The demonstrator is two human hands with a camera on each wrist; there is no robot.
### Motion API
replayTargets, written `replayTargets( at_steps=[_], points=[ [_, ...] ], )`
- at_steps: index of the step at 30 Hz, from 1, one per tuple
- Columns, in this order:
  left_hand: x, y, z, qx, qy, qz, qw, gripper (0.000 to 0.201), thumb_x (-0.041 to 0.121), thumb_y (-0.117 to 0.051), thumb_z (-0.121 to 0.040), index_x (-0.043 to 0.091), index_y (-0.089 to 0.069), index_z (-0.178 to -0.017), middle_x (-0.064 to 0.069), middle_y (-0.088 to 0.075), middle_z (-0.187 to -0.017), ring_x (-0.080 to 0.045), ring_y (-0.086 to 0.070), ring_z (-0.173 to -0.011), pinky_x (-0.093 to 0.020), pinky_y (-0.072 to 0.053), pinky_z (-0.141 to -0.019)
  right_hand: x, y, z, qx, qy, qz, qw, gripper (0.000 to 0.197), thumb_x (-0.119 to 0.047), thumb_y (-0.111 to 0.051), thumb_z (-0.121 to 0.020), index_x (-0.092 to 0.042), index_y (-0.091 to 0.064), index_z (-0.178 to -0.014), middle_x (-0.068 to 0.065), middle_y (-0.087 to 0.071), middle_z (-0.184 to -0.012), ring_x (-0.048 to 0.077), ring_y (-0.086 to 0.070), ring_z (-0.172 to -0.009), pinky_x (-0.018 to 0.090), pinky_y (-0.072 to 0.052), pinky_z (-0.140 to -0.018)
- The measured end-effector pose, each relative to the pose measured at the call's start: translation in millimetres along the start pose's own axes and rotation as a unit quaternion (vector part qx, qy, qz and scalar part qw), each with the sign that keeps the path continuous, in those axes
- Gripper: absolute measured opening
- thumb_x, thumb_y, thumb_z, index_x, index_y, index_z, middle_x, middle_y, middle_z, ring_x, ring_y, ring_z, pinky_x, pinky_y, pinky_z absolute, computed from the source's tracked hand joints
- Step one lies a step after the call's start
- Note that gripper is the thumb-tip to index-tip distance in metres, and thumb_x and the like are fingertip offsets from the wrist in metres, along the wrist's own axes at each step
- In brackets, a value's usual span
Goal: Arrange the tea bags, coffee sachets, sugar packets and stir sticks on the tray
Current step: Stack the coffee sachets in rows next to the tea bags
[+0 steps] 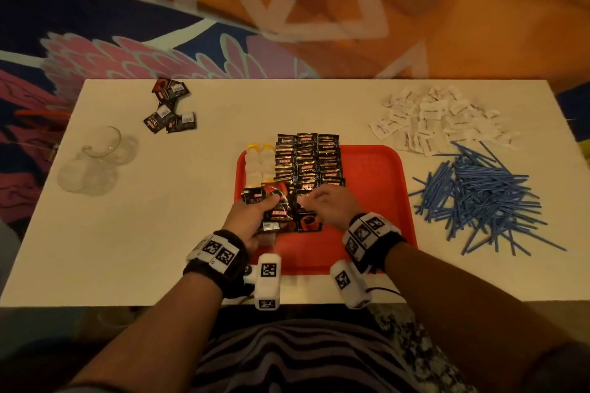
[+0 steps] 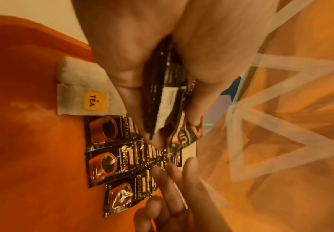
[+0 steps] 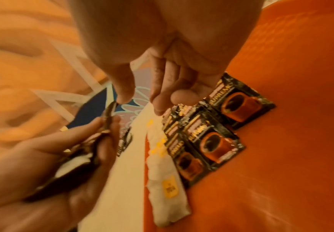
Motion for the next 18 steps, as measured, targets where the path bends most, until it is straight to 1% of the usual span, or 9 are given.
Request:
replayTargets(
  at_steps=[1,4,5,8,11,12,14,16,18],
  points=[
    [2.0,-4.7,0.9,-0.008,-0.012,-0.014,1.000,0.033,0.013,-0.075,-0.086,0.003,-0.065,-0.116,-0.020,-0.073,-0.091,-0.034,-0.071,-0.068,-0.037,-0.055,-0.046,-7.2,-0.8,3.7,-0.016,0.004,-0.023,1.000,0.031,-0.050,-0.070,-0.082,-0.021,-0.065,-0.093,-0.006,-0.070,-0.093,0.009,-0.067,-0.070,0.028,-0.053,-0.065],
    [6.6,-17.6,0.7,-0.022,-0.045,-0.050,0.998,0.033,0.017,-0.081,-0.080,0.011,-0.070,-0.111,-0.014,-0.076,-0.098,-0.032,-0.074,-0.088,-0.052,-0.060,-0.079,-19.4,0.5,9.2,-0.039,0.008,-0.091,0.995,0.027,-0.030,-0.076,-0.083,-0.013,-0.064,-0.102,0.000,-0.071,-0.088,0.008,-0.062,-0.057,0.025,-0.050,-0.055],
    [8.4,-21.1,1.5,-0.025,-0.051,-0.049,0.997,0.034,0.020,-0.082,-0.079,0.011,-0.071,-0.109,-0.013,-0.076,-0.098,-0.031,-0.074,-0.089,-0.050,-0.059,-0.082,-20.5,2.0,9.4,-0.033,0.002,-0.123,0.992,0.029,-0.022,-0.076,-0.083,-0.009,-0.063,-0.106,0.003,-0.071,-0.085,0.009,-0.062,-0.058,0.024,-0.050,-0.054],
    [12.2,-31.8,6.0,-0.050,-0.061,-0.021,0.997,0.043,0.031,-0.082,-0.072,0.011,-0.071,-0.109,-0.014,-0.076,-0.101,-0.029,-0.074,-0.088,-0.041,-0.057,-0.076,-20.2,6.3,12.9,0.001,-0.041,-0.286,0.957,0.031,-0.002,-0.071,-0.084,0.001,-0.056,-0.112,0.010,-0.070,-0.081,0.017,-0.068,-0.069,0.026,-0.053,-0.059],
    [13.2,-35.5,6.4,-0.049,-0.080,-0.007,0.996,0.029,0.019,-0.078,-0.082,0.012,-0.070,-0.109,-0.015,-0.075,-0.103,-0.033,-0.073,-0.096,-0.048,-0.057,-0.083,-19.4,7.4,16.3,-0.005,-0.064,-0.406,0.912,0.020,0.004,-0.063,-0.088,-0.002,-0.055,-0.106,0.013,-0.070,-0.093,0.019,-0.074,-0.076,0.029,-0.058,-0.069],
    [14.0,-33.9,5.0,-0.028,-0.086,-0.006,0.996,0.025,0.015,-0.077,-0.084,0.013,-0.070,-0.107,-0.014,-0.076,-0.102,-0.034,-0.072,-0.097,-0.050,-0.057,-0.086,-19.2,6.7,18.2,-0.019,-0.072,-0.414,0.907,0.023,0.004,-0.063,-0.088,-0.003,-0.054,-0.109,0.015,-0.070,-0.098,0.019,-0.074,-0.078,0.028,-0.059,-0.068],
    [15.1,-26.4,-0.7,0.027,-0.093,-0.011,0.995,0.023,0.014,-0.079,-0.083,0.014,-0.072,-0.105,-0.011,-0.076,-0.099,-0.035,-0.072,-0.096,-0.055,-0.055,-0.090,-18.2,6.8,20.4,-0.045,-0.079,-0.346,0.934,0.032,0.001,-0.066,-0.087,-0.006,-0.053,-0.115,0.014,-0.070,-0.100,0.020,-0.074,-0.079,0.028,-0.059,-0.065],
    [17.1,-22.9,-3.3,0.053,-0.090,-0.022,0.994,0.023,0.014,-0.080,-0.082,0.015,-0.073,-0.103,-0.010,-0.077,-0.096,-0.034,-0.073,-0.093,-0.058,-0.055,-0.089,-17.1,10.4,18.2,-0.051,-0.055,-0.229,0.971,0.030,-0.010,-0.074,-0.084,-0.010,-0.056,-0.109,0.010,-0.071,-0.097,0.019,-0.072,-0.078,0.028,-0.056,-0.062],
    [20.9,-24.7,-2.8,0.046,-0.100,-0.042,0.993,0.019,0.011,-0.079,-0.082,0.014,-0.073,-0.100,-0.011,-0.077,-0.093,-0.032,-0.074,-0.089,-0.057,-0.056,-0.087,-14.4,18.6,12.5,-0.021,-0.029,-0.165,0.986,0.024,-0.023,-0.078,-0.081,-0.018,-0.062,-0.098,0.005,-0.072,-0.098,0.016,-0.069,-0.078,0.028,-0.051,-0.058]
  ],
)
Point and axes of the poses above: each hand's wrist, its own z-axis away from the middle knuckle, its own y-axis out of the back of the hand, x = y × z, the point moved 5 cm from there along -z, towards the middle knuckle
